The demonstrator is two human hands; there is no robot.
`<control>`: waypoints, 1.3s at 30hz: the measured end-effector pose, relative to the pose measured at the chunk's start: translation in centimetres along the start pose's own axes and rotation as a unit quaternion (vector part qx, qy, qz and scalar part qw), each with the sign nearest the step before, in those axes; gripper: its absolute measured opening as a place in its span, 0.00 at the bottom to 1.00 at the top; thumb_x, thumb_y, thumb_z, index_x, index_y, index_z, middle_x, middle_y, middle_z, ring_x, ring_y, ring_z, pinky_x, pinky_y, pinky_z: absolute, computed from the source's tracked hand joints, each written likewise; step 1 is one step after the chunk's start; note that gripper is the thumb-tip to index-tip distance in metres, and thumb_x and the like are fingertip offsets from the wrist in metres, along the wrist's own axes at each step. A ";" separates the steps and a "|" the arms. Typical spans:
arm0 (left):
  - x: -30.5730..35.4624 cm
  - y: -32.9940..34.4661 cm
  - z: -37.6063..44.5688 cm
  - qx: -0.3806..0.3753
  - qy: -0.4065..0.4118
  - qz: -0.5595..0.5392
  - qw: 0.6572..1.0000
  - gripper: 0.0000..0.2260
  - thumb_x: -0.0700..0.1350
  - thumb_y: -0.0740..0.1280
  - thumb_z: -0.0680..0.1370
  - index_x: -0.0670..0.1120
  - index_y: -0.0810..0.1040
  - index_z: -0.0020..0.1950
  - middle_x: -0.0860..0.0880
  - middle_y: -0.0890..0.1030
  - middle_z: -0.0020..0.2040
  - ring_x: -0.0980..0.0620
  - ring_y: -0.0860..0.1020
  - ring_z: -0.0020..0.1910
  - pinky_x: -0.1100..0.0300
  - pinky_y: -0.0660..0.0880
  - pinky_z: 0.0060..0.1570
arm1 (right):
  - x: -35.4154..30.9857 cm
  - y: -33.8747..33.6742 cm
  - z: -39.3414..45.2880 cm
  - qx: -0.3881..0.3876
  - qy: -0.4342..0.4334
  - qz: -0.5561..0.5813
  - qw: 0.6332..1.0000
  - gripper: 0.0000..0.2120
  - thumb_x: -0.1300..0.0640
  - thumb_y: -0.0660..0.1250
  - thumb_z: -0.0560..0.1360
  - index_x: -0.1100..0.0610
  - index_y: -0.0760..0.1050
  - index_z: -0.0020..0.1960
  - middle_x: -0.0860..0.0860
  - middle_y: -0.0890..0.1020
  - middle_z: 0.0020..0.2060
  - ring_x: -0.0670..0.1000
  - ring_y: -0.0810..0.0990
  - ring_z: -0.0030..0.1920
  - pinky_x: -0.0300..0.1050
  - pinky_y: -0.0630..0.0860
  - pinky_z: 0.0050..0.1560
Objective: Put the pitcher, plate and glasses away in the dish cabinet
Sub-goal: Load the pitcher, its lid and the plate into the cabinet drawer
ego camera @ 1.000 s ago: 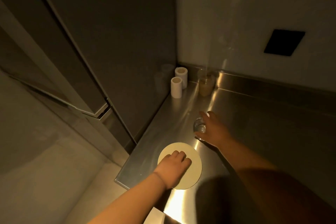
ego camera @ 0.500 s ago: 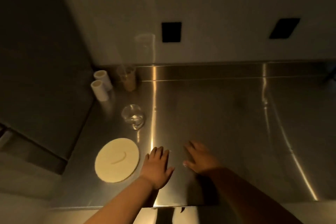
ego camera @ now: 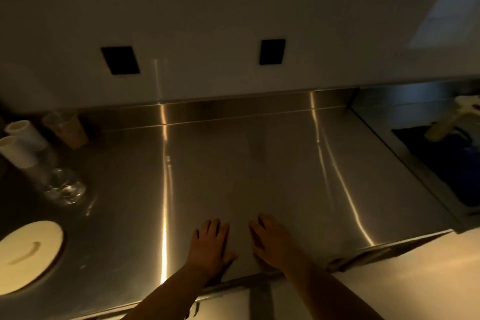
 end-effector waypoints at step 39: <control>51.0 -0.6 30.4 -0.065 0.163 0.053 0.983 0.40 0.65 0.59 0.75 0.48 0.44 0.77 0.46 0.45 0.78 0.46 0.43 0.76 0.43 0.44 0.71 | 53.7 -9.1 -6.9 0.035 -0.017 -0.007 0.999 0.23 0.50 0.55 0.79 0.53 0.60 0.73 0.55 0.60 0.73 0.57 0.58 0.72 0.52 0.60 0.69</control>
Point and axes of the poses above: each hand's wrist, its own z-axis towards the middle knuckle, its own y-axis out of the palm, x = y × z, the point moved 1 cm from there along z, towards the middle knuckle
